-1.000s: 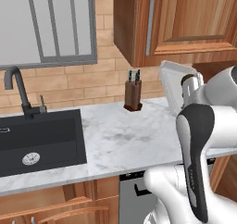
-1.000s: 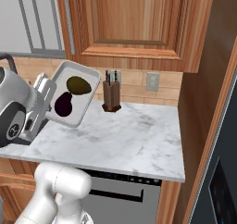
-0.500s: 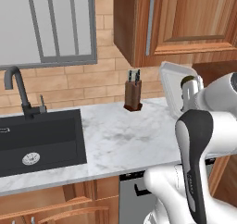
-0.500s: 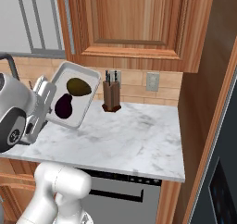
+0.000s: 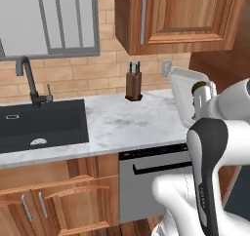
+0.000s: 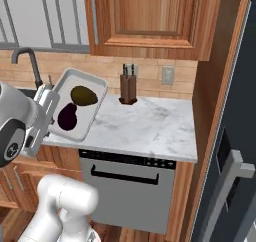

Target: Take the eggplant and avocado out of the freezer and place them in the tupperware container on the counter. Then put the tupperware containing the vegetables back in the freezer.

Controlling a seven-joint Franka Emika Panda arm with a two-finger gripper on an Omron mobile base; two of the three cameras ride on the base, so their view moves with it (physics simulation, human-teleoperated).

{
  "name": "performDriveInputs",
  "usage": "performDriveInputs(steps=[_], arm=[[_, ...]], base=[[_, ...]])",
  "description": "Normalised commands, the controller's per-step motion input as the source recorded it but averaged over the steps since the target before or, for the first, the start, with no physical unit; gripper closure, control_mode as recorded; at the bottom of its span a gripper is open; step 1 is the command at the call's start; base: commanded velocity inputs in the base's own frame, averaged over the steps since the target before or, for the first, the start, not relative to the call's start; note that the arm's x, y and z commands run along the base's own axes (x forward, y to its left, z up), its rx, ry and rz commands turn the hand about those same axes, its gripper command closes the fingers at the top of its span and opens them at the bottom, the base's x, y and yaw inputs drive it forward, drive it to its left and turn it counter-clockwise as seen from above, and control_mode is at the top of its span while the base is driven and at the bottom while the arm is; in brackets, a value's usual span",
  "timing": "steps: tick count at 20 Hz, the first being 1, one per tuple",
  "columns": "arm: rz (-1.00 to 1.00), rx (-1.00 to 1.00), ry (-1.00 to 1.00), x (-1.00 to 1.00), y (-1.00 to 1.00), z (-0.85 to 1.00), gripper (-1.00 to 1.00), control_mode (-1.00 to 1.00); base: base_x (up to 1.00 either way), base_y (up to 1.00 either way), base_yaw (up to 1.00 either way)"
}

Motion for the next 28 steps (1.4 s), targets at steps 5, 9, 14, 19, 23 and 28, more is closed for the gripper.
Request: performDriveInputs(steps=[5, 9, 14, 19, 23, 28], arm=[[0.00, 0.00, 0.00, 0.00, 0.00, 0.00, 1.00, 1.00], [0.00, 0.00, 0.00, 0.00, 0.00, 0.00, 1.00, 1.00], [0.00, 0.00, 0.00, 0.00, 0.00, 0.00, 1.00, 1.00], [0.00, 0.00, 0.00, 0.00, 0.00, 0.00, 1.00, 1.00], [0.00, 0.00, 0.00, 0.00, 0.00, 0.00, 1.00, 1.00], [0.00, 0.00, 0.00, 0.00, 0.00, 0.00, 1.00, 1.00]], base=[[-1.00, -0.12, 0.08], [-1.00, -0.17, 0.08], [-0.99, -0.47, 0.11], [-0.62, -0.76, 0.07], [-0.02, -0.95, 0.00], [0.00, -0.96, 0.00]])
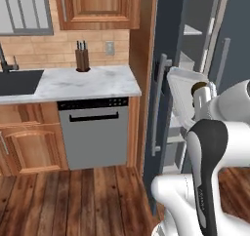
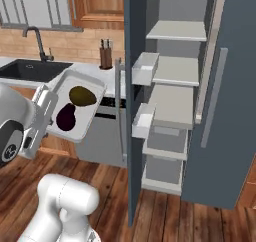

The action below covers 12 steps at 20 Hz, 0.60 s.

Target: Take the eggplant and avocado out of the freezer and place them in the tupperware container on the counter. Then put the tupperware containing the vegetables back in the freezer.

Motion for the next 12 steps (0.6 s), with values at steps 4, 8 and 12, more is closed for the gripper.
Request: performDriveInputs(steps=[4, 8, 12], arm=[[0.00, 0.00, 0.00, 0.00, 0.00, 0.00, 1.00, 1.00], [0.00, 0.00, 0.00, 0.00, 0.00, 0.00, 1.00, 1.00], [0.00, 0.00, 0.00, 0.00, 0.00, 0.00, 1.00, 1.00]], base=[[0.00, -0.88, 0.00], [0.00, -0.70, 0.00], [0.30, -0.61, 0.05]])
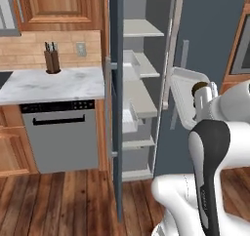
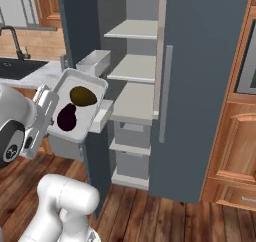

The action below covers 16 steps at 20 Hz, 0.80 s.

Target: Take the eggplant and avocado out of the freezer and place them in the tupperware container on the counter. Then put the tupperware containing the vegetables back in the freezer.

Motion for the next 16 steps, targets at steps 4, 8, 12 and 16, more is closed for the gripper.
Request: performDriveInputs(steps=[4, 8, 12, 16], arm=[[0.00, 0.00, 0.00, 0.00, 0.00, 0.00, 1.00, 1.00], [0.00, 0.00, 0.00, 0.00, 0.00, 0.00, 1.00, 1.00], [0.00, 0.00, 0.00, 0.00, 0.00, 0.00, 1.00, 1.00], [0.00, 0.00, 0.00, 0.00, 0.00, 0.00, 1.00, 1.00]], base=[[0.57, -0.45, 0.13], [0.73, -0.36, 0.12], [0.69, -0.24, 0.11], [0.11, -0.59, 0.08]])
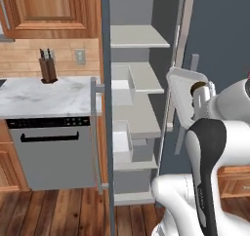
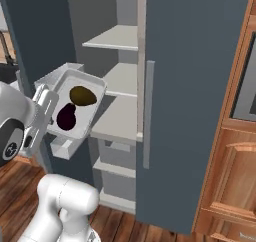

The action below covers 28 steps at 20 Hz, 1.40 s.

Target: Take the eggplant and avocado out of the freezer and place them in the tupperware container on the counter. Then put the tupperware containing the vegetables back in the freezer.

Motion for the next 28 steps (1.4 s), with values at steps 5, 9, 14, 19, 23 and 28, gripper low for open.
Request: performDriveInputs(steps=[5, 9, 14, 19, 23, 28], arm=[[0.00, 0.00, 0.00, 0.00, 0.00, 0.00, 1.00, 1.00], [0.00, 0.00, 0.00, 0.00, 0.00, 0.00, 1.00, 1.00], [0.00, 0.00, 0.00, 0.00, 0.00, 0.00, 1.00, 1.00], [0.00, 0.00, 0.00, 0.00, 0.00, 0.00, 1.00, 1.00], [0.00, 0.00, 0.00, 0.00, 0.00, 0.00, 1.00, 1.00], [0.00, 0.00, 0.00, 0.00, 0.00, 0.00, 1.00, 1.00]], base=[[0.06, -0.40, 0.05], [0.42, -0.01, 0.04], [0.48, -0.02, 0.03], [0.45, 0.00, 0.00], [0.53, 0.03, 0.01], [0.61, 0.13, 0.01]])
